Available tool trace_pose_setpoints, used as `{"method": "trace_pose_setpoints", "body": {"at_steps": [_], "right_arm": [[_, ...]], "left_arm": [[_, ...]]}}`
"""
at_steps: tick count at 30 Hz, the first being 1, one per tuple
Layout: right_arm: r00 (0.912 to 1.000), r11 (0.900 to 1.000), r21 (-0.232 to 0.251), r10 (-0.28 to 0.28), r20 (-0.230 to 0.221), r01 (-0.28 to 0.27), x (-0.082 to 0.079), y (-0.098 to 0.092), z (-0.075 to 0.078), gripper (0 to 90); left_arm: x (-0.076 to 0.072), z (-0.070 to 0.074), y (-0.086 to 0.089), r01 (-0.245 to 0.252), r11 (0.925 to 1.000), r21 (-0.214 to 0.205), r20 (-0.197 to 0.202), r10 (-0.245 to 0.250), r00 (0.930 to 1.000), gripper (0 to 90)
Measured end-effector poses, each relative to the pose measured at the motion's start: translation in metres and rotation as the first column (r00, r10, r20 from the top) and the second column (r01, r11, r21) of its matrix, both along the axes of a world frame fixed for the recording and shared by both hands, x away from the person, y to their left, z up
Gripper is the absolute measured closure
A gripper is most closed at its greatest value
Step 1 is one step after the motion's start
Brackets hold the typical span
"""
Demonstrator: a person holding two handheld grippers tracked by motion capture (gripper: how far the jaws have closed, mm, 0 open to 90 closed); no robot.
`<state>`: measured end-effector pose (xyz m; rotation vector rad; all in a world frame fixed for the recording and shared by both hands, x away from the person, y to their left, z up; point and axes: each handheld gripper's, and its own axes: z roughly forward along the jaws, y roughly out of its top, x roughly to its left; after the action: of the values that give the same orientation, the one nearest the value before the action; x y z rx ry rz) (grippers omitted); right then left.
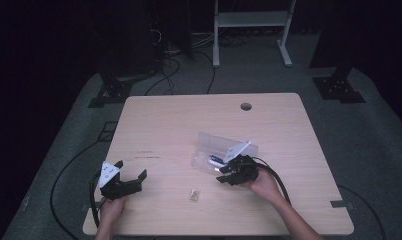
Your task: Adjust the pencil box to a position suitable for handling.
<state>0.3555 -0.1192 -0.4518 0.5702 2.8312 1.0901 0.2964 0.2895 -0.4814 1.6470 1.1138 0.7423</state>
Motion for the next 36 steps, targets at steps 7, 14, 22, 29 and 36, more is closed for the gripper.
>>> {"method": "trace_pose_setpoints", "body": {"at_steps": [7, 14, 22, 29, 36], "right_arm": [[0.9994, 0.9990, 0.035, 0.029, -0.021, -0.028, -0.008, 0.009, 0.000, 51.5], [0.9978, 0.9970, 0.054, 0.057, -0.034, -0.055, -0.013, 0.020, -0.003, 46.0], [0.9962, 0.9954, 0.061, 0.077, -0.041, -0.075, -0.017, 0.031, -0.004, 41.2], [0.9945, 0.9938, 0.059, 0.097, -0.041, -0.094, -0.022, 0.043, -0.006, 37.4], [0.9927, 0.9921, 0.061, 0.112, -0.044, -0.110, -0.026, 0.052, -0.009, 35.0]], "left_arm": [[0.000, 0.000, 0.000, 0.000, 1.0000, 0.000, 0.001, 0.000, 1.0000, 0.0], [0.000, 0.000, 0.000, 0.000, 1.0000, 0.000, 0.001, 0.000, 1.0000, 0.0], [0.000, 0.000, 0.000, 0.000, 1.0000, 0.000, 0.001, 0.000, 1.0000, 0.0], [0.000, 0.000, 0.000, 0.000, 1.0000, -0.001, 0.001, 0.000, 1.0000, 0.0], [0.000, 0.000, 0.000, -0.001, 1.0000, -0.003, 0.000, 0.001, 1.0000, 0.0]]}}
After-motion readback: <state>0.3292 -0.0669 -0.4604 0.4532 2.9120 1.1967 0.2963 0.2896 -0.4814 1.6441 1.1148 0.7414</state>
